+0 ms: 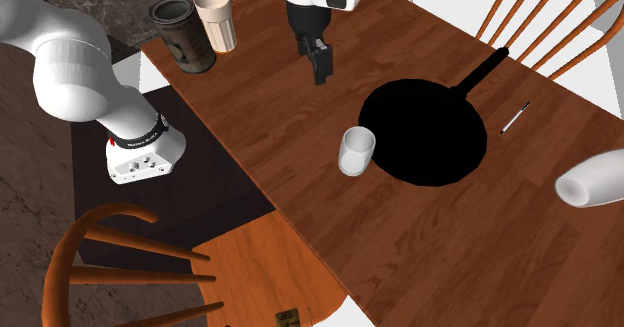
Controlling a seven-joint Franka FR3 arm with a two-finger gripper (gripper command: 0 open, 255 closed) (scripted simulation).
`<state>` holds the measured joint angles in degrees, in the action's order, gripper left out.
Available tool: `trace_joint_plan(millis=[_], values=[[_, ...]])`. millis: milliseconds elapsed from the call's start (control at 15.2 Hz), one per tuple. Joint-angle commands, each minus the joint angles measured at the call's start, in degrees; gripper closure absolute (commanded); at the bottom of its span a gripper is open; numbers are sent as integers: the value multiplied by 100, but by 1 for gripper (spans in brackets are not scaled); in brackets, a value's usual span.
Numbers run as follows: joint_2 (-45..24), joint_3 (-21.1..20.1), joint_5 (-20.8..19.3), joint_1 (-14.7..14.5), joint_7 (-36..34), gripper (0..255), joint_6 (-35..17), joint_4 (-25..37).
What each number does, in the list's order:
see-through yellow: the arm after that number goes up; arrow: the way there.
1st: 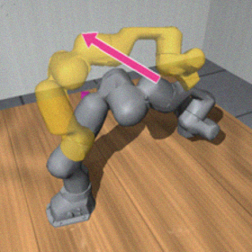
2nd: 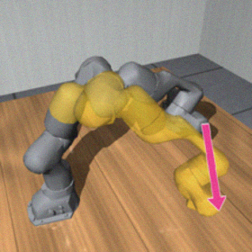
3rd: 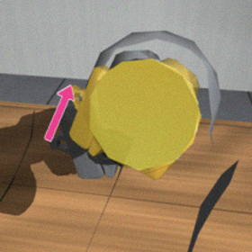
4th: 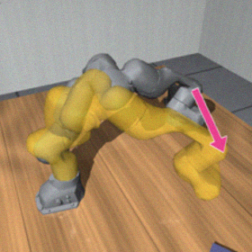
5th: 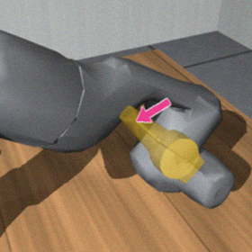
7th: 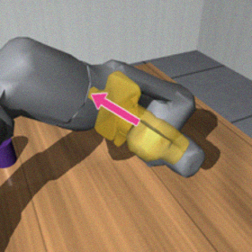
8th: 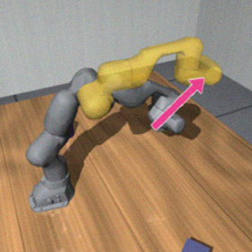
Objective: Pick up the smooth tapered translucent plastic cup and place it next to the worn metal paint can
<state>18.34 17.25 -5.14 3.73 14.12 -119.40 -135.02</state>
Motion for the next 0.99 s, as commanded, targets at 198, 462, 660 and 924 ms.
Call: trace_joint_plan(millis=[198,462,660,924], values=[[-1085,368,275,36,620,0,-433,452],[-2012,566,643,133,1173,0,-674,934],[-2724,626,960,275,1581,0,-781,1369],[-3049,596,1121,352,1737,0,-1008,1409]])
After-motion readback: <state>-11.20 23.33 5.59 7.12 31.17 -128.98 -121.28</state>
